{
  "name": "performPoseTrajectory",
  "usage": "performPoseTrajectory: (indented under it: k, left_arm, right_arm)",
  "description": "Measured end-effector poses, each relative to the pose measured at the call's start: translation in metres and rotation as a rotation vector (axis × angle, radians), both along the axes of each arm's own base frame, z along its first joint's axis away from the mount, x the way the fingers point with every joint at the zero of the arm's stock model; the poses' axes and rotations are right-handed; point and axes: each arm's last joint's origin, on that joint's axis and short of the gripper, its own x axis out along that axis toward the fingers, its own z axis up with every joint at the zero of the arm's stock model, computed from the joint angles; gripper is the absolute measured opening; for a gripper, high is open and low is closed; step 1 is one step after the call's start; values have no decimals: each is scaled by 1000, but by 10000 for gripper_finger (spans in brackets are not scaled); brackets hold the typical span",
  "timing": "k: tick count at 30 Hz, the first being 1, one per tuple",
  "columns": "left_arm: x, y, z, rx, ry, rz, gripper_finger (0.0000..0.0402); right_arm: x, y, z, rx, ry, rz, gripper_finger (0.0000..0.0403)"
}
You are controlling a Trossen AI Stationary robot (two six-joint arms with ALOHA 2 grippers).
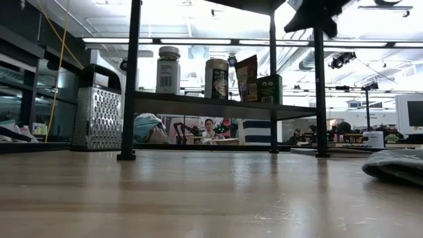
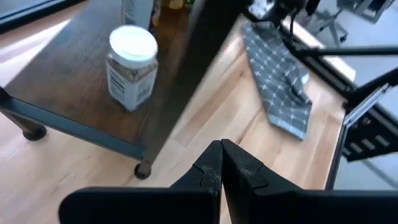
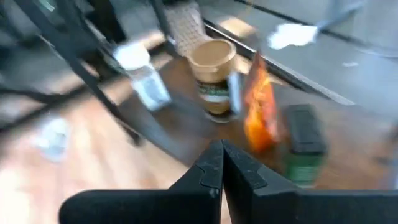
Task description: Shelf spices
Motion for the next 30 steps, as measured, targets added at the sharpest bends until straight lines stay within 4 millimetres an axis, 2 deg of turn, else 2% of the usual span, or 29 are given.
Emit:
performPoseTrajectory:
  k: [4,7,10,14,19,21,25,30]
  left_arm:
    - [-7,9,6,-13,-35,22,0]
    - [-10,14,9,11,-36,18,0]
    - [-9,18,9,43,-25,18,2]
    - [-7,22,8,65,-12,24,16]
    - [-7,26,7,103,16,23,44]
    - [-7,28,6,129,34,24,60]
    - [-8,32,5,167,57,35,99]
    - [-7,34,5,185,62,40,156]
  right_arm:
    - [23,12,9,-103,268,-16,0]
    - [43,15,-1,-44,347,-34,3]
    - [58,17,-19,-11,440,-7,23]
    - [65,11,-27,18,461,-78,74]
    - [69,0,-3,17,375,-130,156]
    - [69,-4,0,-10,376,-140,191]
    - [73,-16,-9,-35,437,-157,247]
    - [81,-34,-19,-75,492,-198,278]
